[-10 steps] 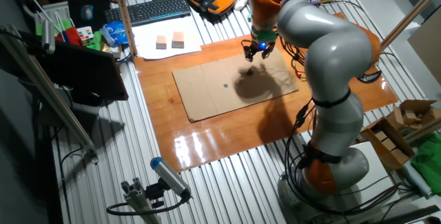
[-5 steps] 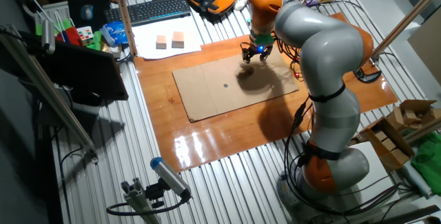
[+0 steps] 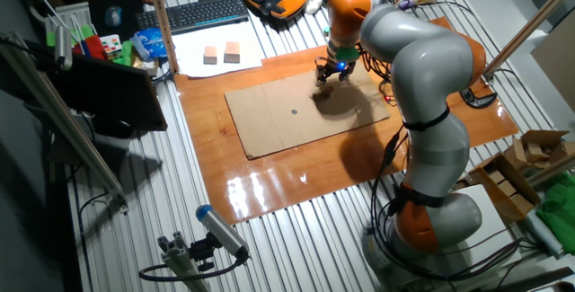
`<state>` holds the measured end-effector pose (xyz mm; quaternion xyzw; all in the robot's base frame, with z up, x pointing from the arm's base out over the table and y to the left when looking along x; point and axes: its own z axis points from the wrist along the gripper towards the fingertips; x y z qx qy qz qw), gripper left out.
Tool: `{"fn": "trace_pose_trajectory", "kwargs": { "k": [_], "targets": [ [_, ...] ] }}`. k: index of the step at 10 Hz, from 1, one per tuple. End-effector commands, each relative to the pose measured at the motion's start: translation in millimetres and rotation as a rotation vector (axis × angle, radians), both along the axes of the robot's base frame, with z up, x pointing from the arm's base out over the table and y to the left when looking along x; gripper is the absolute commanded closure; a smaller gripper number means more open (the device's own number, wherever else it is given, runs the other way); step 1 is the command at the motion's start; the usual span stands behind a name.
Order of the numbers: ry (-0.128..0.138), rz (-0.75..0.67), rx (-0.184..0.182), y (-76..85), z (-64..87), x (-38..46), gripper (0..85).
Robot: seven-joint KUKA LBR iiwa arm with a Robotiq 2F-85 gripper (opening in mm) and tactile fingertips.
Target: Grab the block and place it at the designated location
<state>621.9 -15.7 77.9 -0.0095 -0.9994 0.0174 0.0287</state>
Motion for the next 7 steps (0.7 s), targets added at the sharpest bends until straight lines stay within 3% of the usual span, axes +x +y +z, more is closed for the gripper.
{"fn": "trace_pose_trajectory", "kwargs": {
  "k": [1,4,7],
  "targets": [
    [0.003,0.103,-0.006,1.4,-2.7,-1.3,16.3],
    [0.004,0.175,-0.016,9.6,-13.5,-9.0,15.0],
    [0.001,0.238,-0.004,5.2,-22.9,-12.1,14.3]
  ]
}}
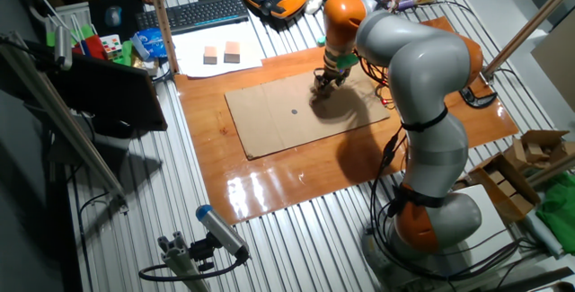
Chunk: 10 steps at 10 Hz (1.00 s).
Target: Grab the block and place it at the designated location
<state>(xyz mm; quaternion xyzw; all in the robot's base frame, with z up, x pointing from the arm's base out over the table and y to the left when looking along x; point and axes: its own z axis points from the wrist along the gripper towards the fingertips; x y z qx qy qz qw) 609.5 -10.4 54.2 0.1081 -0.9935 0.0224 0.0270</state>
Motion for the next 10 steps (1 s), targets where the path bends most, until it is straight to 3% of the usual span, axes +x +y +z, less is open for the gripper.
{"fn": "trace_pose_trajectory", "kwargs": {
  "k": [1,10],
  "targets": [
    [0.0,0.013,0.0,-0.1,-1.2,-0.7,14.3],
    [0.002,0.098,0.003,-5.6,-5.6,-1.8,18.0]
  ]
}}
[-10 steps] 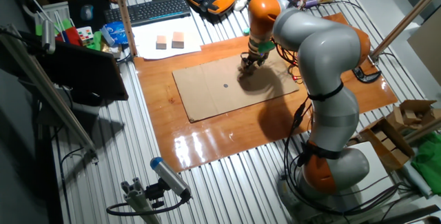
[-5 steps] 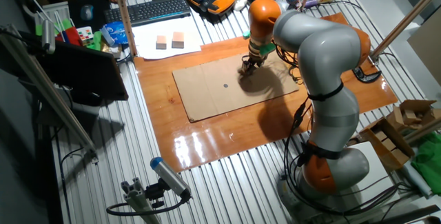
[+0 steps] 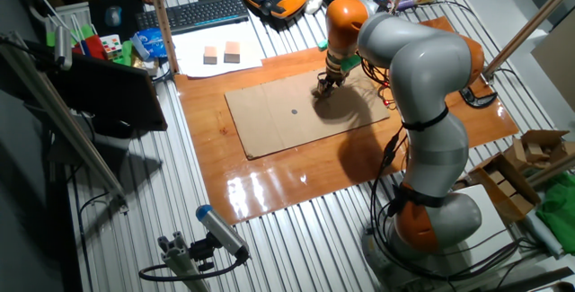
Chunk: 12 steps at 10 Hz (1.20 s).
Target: Grab the block and place it at the designated location
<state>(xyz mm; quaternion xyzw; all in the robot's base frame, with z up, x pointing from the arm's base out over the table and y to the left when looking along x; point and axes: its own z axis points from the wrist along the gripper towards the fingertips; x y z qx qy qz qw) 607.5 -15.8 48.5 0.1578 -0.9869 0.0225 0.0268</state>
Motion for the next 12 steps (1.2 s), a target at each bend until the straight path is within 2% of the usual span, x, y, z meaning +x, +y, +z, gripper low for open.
{"fn": "trace_pose_trajectory", "kwargs": {
  "k": [1,5,8,10,11,12],
  "targets": [
    [0.0,0.007,-0.002,0.1,0.0,0.0,20.7],
    [0.0,0.047,0.01,0.7,0.5,0.3,27.3],
    [0.001,0.064,0.014,0.5,-1.9,-1.4,37.3],
    [0.0,0.081,0.016,1.2,-4.3,-3.5,50.7],
    [0.015,0.093,0.01,1.3,-3.2,-2.9,64.0],
    [0.019,0.102,0.003,1.4,-1.9,-2.5,69.7]
  ]
}}
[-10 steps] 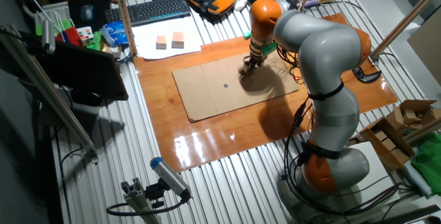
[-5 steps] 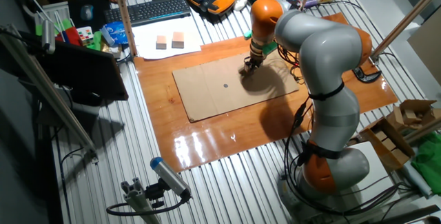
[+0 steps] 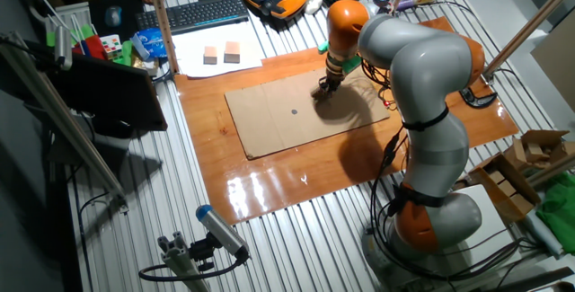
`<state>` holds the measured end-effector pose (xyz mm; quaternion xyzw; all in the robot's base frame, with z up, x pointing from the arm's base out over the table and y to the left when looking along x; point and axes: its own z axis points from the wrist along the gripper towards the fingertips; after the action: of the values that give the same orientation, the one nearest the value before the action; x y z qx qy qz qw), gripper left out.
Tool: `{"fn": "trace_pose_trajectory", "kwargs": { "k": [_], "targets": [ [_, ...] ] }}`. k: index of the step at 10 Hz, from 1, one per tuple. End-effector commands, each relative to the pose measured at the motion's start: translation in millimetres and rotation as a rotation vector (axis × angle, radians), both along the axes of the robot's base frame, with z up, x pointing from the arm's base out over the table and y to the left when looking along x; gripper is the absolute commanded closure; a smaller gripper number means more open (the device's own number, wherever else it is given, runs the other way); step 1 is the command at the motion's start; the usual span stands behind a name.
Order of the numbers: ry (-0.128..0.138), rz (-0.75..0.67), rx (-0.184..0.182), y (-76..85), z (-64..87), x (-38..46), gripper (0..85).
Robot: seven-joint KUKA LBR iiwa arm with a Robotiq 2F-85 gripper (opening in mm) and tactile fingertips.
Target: Grab the block and place it at the designated location
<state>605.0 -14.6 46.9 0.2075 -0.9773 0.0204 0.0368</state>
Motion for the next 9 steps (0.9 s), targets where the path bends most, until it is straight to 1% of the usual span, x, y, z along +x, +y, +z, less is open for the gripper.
{"fn": "trace_pose_trajectory", "kwargs": {
  "k": [1,2,3,4,5,6,7,8,9],
  "targets": [
    [0.014,0.004,0.009,0.5,1.5,0.7,79.7],
    [0.031,0.001,0.014,1.7,7.3,0.7,84.3],
    [0.045,-0.008,0.008,2.8,16.7,0.3,84.3],
    [0.056,-0.027,0.013,3.9,28.9,-1.2,84.3],
    [0.072,-0.095,0.026,8.9,48.1,-6.5,84.3],
    [0.066,-0.136,0.02,16.6,60.8,-12.7,84.3],
    [0.059,-0.198,0.005,26.9,71.0,-19.5,84.3],
    [0.055,-0.261,-0.024,36.7,79.1,-25.8,84.3],
    [0.047,-0.323,-0.039,47.8,83.6,-33.9,84.3]
  ]
}}
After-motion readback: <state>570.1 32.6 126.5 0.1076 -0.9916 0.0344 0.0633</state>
